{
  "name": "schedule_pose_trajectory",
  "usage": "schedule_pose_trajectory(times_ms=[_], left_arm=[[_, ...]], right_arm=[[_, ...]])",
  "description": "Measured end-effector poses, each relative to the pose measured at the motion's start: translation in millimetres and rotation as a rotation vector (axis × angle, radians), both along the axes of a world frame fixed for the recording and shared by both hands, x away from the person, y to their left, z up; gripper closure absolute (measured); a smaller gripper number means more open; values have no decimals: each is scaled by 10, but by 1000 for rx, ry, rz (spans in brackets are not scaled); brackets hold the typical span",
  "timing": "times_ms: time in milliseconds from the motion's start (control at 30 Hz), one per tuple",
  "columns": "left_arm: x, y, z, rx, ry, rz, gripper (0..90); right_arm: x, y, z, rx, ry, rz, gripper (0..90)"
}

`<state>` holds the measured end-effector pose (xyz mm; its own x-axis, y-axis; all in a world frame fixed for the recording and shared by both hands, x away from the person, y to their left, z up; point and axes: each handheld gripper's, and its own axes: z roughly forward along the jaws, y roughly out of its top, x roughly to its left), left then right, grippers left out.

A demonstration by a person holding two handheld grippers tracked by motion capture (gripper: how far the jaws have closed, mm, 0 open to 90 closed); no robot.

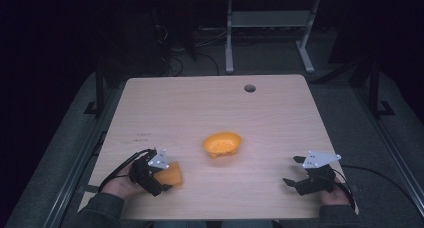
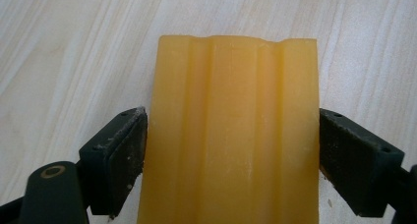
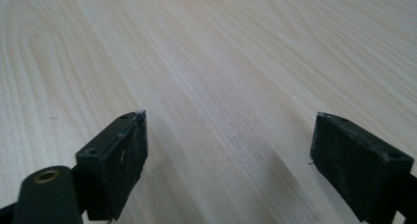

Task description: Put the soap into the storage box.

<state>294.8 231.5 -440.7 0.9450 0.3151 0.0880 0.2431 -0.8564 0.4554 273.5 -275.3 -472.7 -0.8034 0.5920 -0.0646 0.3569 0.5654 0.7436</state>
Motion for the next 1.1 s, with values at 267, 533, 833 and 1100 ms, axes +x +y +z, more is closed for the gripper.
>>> schedule_pose_trajectory(times_ms=[267,533,833,1100], left_arm=[[11,5,-43,-2,14,5,162],[20,19,-80,5,23,13,163],[26,28,-79,-1,30,14,169],[26,48,-62,-15,45,10,189]], right_arm=[[-1,6,-1,0,4,4,137],[2,14,-3,-2,7,12,137],[-3,26,-3,-2,9,11,137],[-1,30,-6,-2,6,14,137]])
